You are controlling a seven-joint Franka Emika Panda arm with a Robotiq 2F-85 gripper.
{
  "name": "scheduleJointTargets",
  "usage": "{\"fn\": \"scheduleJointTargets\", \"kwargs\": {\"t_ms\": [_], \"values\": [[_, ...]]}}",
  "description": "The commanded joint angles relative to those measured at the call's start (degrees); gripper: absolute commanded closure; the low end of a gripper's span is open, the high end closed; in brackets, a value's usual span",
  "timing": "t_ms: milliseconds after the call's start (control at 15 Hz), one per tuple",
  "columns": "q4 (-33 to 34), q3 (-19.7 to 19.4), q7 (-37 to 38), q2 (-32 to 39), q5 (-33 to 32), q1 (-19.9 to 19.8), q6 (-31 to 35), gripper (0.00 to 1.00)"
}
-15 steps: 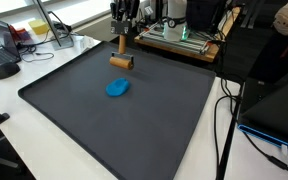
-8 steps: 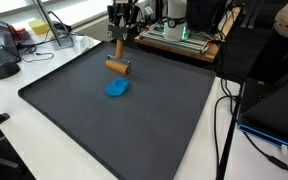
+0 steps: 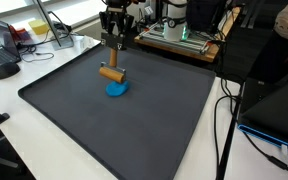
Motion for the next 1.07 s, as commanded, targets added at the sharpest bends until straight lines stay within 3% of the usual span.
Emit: {"fn": "scheduleJointTargets", "kwargs": {"t_ms": [0, 533, 1000], "values": [[5.5, 2.08, 3.56, 4.01, -4.87, -2.53, -4.51, 0.77], [12.16, 3.09, 5.41, 9.75, -7.44, -3.06, -10.76, 0.77], [14.93, 3.99, 1.56, 11.81, -6.51, -3.26, -15.62, 0.77]]}}
